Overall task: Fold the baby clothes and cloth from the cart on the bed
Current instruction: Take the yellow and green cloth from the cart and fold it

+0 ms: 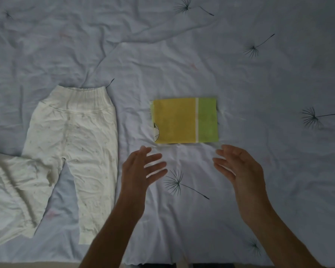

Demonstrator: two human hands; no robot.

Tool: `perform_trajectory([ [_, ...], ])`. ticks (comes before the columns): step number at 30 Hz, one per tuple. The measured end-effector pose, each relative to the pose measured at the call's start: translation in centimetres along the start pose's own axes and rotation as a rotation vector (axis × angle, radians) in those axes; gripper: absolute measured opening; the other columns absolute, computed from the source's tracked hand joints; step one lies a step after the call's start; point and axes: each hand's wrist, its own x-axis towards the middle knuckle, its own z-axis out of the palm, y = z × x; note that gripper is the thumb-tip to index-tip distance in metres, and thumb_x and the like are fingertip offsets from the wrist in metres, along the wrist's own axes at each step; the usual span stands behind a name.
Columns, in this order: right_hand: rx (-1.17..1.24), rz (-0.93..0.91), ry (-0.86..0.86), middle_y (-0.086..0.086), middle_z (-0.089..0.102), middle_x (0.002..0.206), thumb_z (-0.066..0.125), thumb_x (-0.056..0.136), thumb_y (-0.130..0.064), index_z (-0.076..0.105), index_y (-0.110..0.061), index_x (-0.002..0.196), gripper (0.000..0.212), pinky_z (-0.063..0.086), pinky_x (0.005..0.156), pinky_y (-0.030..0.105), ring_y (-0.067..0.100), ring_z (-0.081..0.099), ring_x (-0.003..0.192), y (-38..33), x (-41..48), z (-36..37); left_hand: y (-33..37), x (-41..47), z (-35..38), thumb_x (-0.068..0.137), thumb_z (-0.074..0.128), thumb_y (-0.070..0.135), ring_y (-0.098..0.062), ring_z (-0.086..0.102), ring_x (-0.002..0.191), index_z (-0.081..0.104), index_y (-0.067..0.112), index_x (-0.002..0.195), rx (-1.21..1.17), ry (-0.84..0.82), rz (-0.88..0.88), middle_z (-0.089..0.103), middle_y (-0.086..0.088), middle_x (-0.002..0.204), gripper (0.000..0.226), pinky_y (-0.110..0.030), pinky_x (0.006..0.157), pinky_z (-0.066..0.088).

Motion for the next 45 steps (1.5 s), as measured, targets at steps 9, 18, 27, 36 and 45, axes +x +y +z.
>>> perform_trajectory([
  [9,-0.894,-0.712,-0.049,-0.004,0.039,0.167,0.052,0.103,-0.050,0.052,-0.023,0.155,0.059,0.037,0.117,0.026,0.018,0.038,0.153,1.4,-7.4,-0.4,-2.8,-6.6,-0.5,0.109,0.048,0.051,-0.025,0.025,0.161,0.046,0.020,0.160,1.200,0.011,0.837,0.033,-0.004,0.171,0.060,-0.062,0.127,0.027],
  [18,-1.089,-0.926,0.030,0.016,0.036,0.168,0.053,0.100,-0.044,0.055,-0.014,0.151,0.059,0.038,0.120,0.057,0.031,0.028,0.160,0.1,-9.7,-0.5,-2.2,-9.8,-1.5,0.099,0.053,0.058,-0.035,0.027,0.161,0.050,0.021,0.158,1.366,0.131,0.991,0.030,-0.011,0.174,0.070,-0.071,0.127,0.015],
  [27,-1.101,-0.917,0.020,0.016,0.031,0.171,0.052,0.104,-0.039,0.053,-0.014,0.154,0.056,0.040,0.119,0.057,0.032,0.022,0.161,0.8,-8.4,-0.3,-2.2,-8.2,-1.2,0.107,0.048,0.047,-0.034,0.016,0.165,0.039,0.025,0.165,1.387,0.096,0.969,0.019,-0.010,0.178,0.062,-0.071,0.128,0.012],
  [36,-1.204,-0.824,0.037,0.016,0.018,0.175,0.054,0.110,-0.037,0.044,-0.020,0.161,0.054,0.032,0.119,0.044,0.034,0.012,0.164,3.9,-1.4,0.3,-4.3,0.0,-0.4,0.113,0.034,0.057,-0.039,0.020,0.162,0.024,0.038,0.169,1.584,0.129,0.829,0.018,-0.015,0.176,0.060,-0.068,0.128,0.011],
  [45,-1.068,-0.655,-0.001,0.017,0.038,0.163,0.054,0.108,-0.040,0.038,-0.025,0.163,0.058,0.043,0.116,0.053,0.037,0.037,0.148,6.8,6.4,0.8,-6.0,7.2,0.8,0.113,0.034,0.060,-0.032,0.039,0.148,0.019,0.046,0.168,1.498,0.135,0.764,0.044,-0.012,0.158,0.059,-0.063,0.127,0.019],
])
